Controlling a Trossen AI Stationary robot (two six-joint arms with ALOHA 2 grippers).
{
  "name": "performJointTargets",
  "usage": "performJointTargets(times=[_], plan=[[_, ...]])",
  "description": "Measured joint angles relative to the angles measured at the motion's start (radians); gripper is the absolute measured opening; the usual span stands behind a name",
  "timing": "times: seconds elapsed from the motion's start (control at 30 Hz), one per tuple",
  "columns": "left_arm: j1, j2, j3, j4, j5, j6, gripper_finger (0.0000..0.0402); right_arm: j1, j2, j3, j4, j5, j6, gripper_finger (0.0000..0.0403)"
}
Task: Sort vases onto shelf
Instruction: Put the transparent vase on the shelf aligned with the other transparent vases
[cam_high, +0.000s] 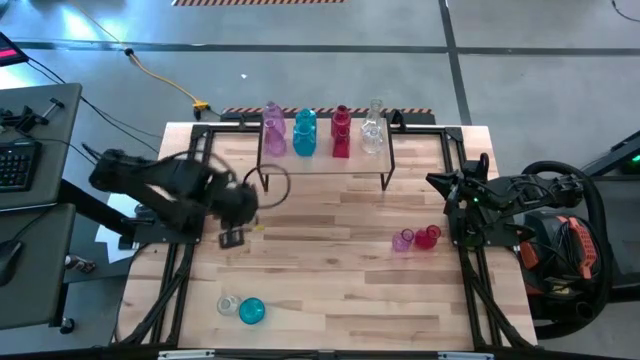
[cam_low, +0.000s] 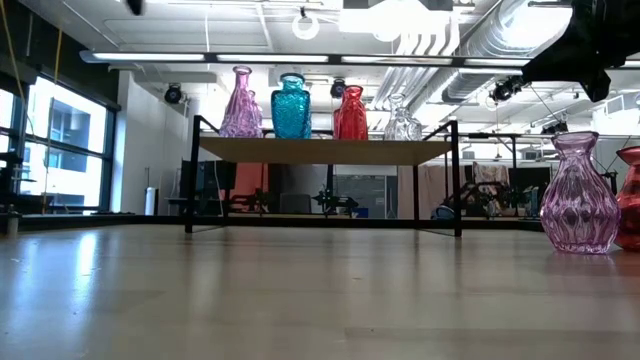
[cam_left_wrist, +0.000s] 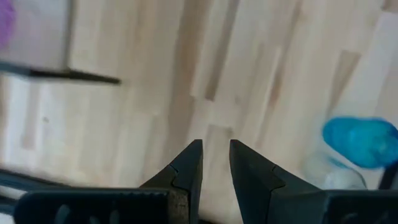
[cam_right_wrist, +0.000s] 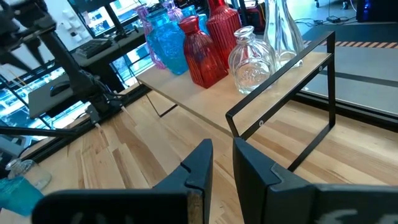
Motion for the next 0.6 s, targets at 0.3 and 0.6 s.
performJointTargets(times=[0.3,0.6], plan=[[-0.281,-0.066,-0.154,0.042,0.003,-0.240,0.0071,0.000,0.000,0.000,0.000,0.000,0.000,0.0044],[-0.502,-0.068,-0.281,0.186,0.018,-0.409,0.0071,0.000,0.000,0.000,0.000,0.001,0.000,0.0044]])
